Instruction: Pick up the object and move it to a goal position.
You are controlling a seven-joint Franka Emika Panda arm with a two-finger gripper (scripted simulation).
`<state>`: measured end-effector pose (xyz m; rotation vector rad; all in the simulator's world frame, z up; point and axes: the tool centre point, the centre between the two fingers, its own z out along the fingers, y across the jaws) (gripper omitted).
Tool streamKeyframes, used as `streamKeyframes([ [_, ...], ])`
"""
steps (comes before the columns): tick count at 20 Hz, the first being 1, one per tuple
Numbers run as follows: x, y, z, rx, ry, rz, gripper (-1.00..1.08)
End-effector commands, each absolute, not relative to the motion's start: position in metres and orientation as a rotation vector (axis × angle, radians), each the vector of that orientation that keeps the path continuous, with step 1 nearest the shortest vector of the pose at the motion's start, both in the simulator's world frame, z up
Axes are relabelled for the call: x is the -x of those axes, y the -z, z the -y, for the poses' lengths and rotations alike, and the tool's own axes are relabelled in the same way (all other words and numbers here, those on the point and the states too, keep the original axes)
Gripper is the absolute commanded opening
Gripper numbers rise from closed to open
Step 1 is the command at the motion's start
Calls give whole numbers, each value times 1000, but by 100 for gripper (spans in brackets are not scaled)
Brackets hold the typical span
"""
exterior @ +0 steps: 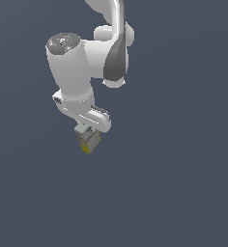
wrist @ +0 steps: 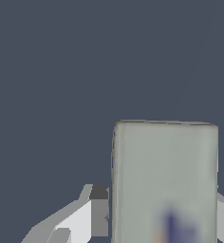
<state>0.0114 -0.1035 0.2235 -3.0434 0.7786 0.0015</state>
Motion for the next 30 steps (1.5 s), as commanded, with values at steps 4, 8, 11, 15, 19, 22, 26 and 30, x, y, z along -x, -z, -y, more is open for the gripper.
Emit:
streamKeyframes([
  [4, -7, -281, 117, 3043, 0, -779, -100],
  [8, -4, -326, 128, 3043, 0, -779, -100],
  [11, -2, -359, 135, 3043, 0, -779, -100],
  [15, 0, -401, 146, 3043, 0, -779, -100],
  [19, 1, -436, 154, 3044, 0, -779, -100],
  [22, 2, -456, 159, 3044, 0, -779, -100],
  [26, 2, -476, 164, 3044, 0, -778, -100],
  [30, 1, -488, 167, 3044, 0, -778, -100],
])
